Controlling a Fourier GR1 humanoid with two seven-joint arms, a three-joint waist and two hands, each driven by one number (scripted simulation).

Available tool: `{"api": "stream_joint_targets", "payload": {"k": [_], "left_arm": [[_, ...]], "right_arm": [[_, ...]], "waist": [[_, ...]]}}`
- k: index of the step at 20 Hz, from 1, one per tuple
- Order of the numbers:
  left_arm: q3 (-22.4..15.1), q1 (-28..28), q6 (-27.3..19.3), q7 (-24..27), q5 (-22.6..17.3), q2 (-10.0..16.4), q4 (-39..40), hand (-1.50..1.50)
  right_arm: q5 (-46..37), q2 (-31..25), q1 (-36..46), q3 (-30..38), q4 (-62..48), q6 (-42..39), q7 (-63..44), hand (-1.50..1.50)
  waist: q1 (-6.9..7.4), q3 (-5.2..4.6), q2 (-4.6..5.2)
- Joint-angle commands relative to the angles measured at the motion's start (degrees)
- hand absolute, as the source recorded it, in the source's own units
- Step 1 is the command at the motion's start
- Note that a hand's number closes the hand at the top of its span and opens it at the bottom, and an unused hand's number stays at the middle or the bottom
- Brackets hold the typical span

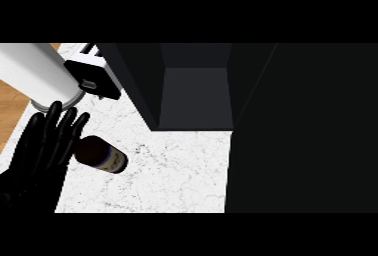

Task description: Pick up the wine, place it into the cabinet and close the cabinet

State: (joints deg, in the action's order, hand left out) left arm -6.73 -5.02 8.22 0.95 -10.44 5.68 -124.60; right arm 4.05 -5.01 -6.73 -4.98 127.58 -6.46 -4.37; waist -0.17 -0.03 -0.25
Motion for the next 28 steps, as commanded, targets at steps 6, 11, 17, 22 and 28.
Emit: {"api": "stream_joint_targets", "payload": {"k": [6, 11, 17, 22, 28], "left_arm": [[-7.0, -1.5, -2.6, -11.7, -3.5, -2.6, -10.1, -1.5], [-14.6, -2.1, -7.8, -17.9, 3.3, -5.0, -17.5, -1.5], [-24.0, -1.4, -14.3, -23.1, 10.8, -5.6, -22.1, -1.5], [-29.8, 3.9, -21.4, -25.9, 16.8, -5.7, -20.2, -1.5], [-29.7, 0.4, -21.9, -25.4, 19.0, -5.7, -22.2, -1.5]], "right_arm": [[9.2, -2.3, 0.0, 0.0, 9.9, -2.4, -12.9, -1.5], [6.4, -1.0, -1.9, -2.9, 13.8, -1.4, -15.0, -1.5], [8.7, -2.1, 3.2, 0.6, 13.5, 0.2, -19.7, -1.5], [7.9, -1.3, 7.5, -0.1, 15.4, 2.8, -24.1, -1.5], [10.1, -2.6, 4.4, 1.5, 16.5, 0.8, -24.0, -1.5]], "waist": [[0.16, 0.03, 0.2], [0.13, 0.04, 0.16], [0.23, 0.06, 0.13], [0.15, 0.07, 0.12], [0.17, 0.07, 0.04]]}}
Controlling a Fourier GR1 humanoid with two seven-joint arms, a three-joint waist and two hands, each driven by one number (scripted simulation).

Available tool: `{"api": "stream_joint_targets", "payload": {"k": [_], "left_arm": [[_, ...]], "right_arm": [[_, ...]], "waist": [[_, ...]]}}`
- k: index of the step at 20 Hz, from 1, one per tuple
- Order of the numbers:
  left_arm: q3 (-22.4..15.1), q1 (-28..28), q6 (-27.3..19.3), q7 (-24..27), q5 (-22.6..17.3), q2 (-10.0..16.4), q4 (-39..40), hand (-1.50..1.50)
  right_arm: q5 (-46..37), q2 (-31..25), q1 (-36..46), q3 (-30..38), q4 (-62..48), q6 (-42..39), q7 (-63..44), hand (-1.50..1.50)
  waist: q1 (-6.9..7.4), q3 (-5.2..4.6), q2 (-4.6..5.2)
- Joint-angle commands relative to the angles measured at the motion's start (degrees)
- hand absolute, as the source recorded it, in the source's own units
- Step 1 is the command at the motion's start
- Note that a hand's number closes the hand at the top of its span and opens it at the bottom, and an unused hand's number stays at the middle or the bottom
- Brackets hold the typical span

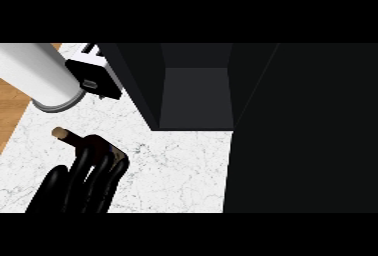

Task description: Pick up the wine, place it into the cabinet and close the cabinet

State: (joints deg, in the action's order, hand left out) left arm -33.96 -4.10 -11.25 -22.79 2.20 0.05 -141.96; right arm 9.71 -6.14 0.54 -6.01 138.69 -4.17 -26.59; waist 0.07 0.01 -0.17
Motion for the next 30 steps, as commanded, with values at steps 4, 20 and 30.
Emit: {"api": "stream_joint_targets", "payload": {"k": [4, 20, 30], "left_arm": [[-0.5, -1.1, -4.0, -3.7, 6.5, 0.8, -7.0, -1.5], [28.1, -7.3, 3.1, 9.3, -14.0, 5.4, 2.8, -1.5], [32.7, -10.9, 9.1, 21.5, -14.2, 2.7, 17.2, -1.5]], "right_arm": [[0.6, 0.3, -4.6, -1.6, 6.8, -0.3, -1.6, -1.5], [0.5, 0.5, -0.6, -0.6, 9.7, 1.7, -6.4, -1.5], [-0.2, 1.5, -2.3, -3.0, 9.7, 0.6, -5.6, -1.5]], "waist": [[-0.07, 0.03, -0.12], [-0.19, -0.08, 0.07], [-0.36, -0.03, 0.06]]}}
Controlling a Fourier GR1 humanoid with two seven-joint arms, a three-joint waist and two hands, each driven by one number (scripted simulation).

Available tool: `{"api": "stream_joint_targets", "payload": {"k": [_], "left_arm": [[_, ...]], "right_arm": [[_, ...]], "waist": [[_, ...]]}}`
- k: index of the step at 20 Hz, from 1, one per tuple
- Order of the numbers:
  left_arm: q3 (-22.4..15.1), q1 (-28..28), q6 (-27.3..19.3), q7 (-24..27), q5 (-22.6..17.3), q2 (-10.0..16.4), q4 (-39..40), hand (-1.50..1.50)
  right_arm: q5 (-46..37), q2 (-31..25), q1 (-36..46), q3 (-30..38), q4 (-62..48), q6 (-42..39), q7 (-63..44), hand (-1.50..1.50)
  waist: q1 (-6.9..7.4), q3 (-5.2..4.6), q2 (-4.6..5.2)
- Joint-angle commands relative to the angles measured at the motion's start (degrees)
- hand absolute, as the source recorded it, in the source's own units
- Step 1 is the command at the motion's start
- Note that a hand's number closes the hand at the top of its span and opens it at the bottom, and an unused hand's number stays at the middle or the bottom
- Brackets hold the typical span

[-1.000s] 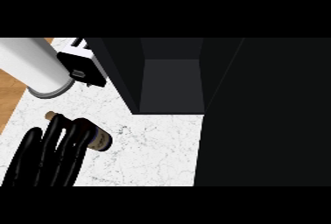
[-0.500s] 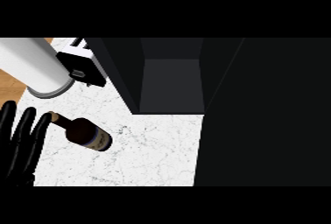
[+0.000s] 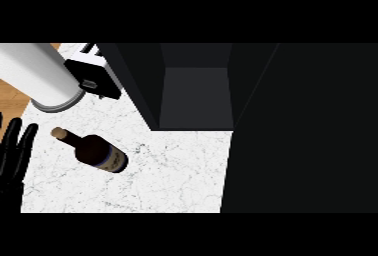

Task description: Pick up the wine, place it into the cabinet and close the cabinet

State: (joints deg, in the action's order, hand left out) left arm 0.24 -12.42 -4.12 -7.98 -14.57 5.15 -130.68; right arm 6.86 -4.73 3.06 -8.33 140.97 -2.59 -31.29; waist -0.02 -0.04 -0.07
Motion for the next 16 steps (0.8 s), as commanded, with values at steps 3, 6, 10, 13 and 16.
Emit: {"api": "stream_joint_targets", "payload": {"k": [3, 6, 10, 13, 16], "left_arm": [[6.5, -0.9, 5.3, 6.5, -3.6, 1.1, 10.3, -1.5], [9.1, 0.3, 6.6, 2.5, -5.4, 3.7, 9.9, -1.5], [10.7, 5.7, 8.3, 7.9, -4.0, 3.9, 23.3, -1.5], [10.8, 4.8, 12.6, 15.4, -3.3, 3.1, 30.6, -1.5], [10.9, 2.0, 15.5, 17.9, -3.2, 2.9, 34.1, -1.5]], "right_arm": [[-0.3, -0.1, -0.1, -1.2, 7.7, 1.3, -5.1, -1.5], [3.2, -0.7, 1.2, 2.2, 4.7, 0.3, -3.7, -1.5], [-2.4, 1.3, -1.5, -3.6, 7.3, 1.4, -3.6, -1.5], [1.8, 0.4, 0.4, -0.4, 4.7, 0.1, -3.8, -1.5], [2.1, 0.0, 1.4, 1.7, 4.2, 0.0, -3.5, -1.5]], "waist": [[-0.01, -0.01, -0.02], [0.13, 0.03, 0.01], [-0.37, 0.01, 0.03], [-0.2, 0.01, 0.08], [-0.02, 0.02, 0.05]]}}
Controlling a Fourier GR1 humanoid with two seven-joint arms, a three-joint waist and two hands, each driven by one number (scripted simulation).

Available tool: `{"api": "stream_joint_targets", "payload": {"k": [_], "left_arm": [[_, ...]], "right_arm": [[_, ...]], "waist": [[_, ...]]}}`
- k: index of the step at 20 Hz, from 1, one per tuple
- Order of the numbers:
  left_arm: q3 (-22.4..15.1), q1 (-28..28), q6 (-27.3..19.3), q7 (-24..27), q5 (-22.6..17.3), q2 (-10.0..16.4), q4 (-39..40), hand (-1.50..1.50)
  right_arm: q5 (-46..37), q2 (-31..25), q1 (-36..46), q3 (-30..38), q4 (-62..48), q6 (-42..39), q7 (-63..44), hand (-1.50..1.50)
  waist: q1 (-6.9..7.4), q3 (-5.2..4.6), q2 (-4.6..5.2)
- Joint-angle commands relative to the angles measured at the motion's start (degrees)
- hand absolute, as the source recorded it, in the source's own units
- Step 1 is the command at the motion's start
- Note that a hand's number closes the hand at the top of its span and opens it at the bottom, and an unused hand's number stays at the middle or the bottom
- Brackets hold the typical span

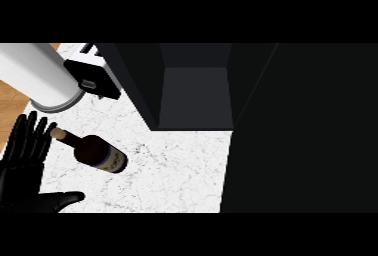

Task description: Pick up the wine, place it into the cabinet and close the cabinet

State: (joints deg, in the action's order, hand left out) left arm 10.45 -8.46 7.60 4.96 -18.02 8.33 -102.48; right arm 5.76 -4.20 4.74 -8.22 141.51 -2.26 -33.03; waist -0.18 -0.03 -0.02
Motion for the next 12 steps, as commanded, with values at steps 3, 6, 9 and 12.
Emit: {"api": "stream_joint_targets", "payload": {"k": [3, 6, 9, 12], "left_arm": [[1.0, 3.8, 3.3, 7.7, 2.1, -0.2, 14.7, -1.5], [4.5, 5.2, 5.8, 10.4, 1.0, 2.6, 20.7, -1.5], [2.7, 9.4, 5.1, 15.3, 4.5, 0.8, 28.8, -1.5], [2.6, 6.0, 9.2, 18.9, 4.3, 1.7, 29.8, -1.5]], "right_arm": [[4.2, -0.3, 0.5, 1.8, 2.5, -0.8, -1.8, -1.5], [6.7, -0.5, -2.5, 4.6, 2.2, -2.8, 1.9, -1.5], [2.4, 0.8, -1.6, 0.6, 2.8, -1.7, 0.1, -1.5], [1.3, 1.1, 2.9, 0.1, 3.6, 0.5, -4.0, -1.5]], "waist": [[0.03, 0.01, 0.03], [-0.05, 0.03, 0.05], [-0.12, 0.0, 0.05], [0.15, -0.01, 0.0]]}}
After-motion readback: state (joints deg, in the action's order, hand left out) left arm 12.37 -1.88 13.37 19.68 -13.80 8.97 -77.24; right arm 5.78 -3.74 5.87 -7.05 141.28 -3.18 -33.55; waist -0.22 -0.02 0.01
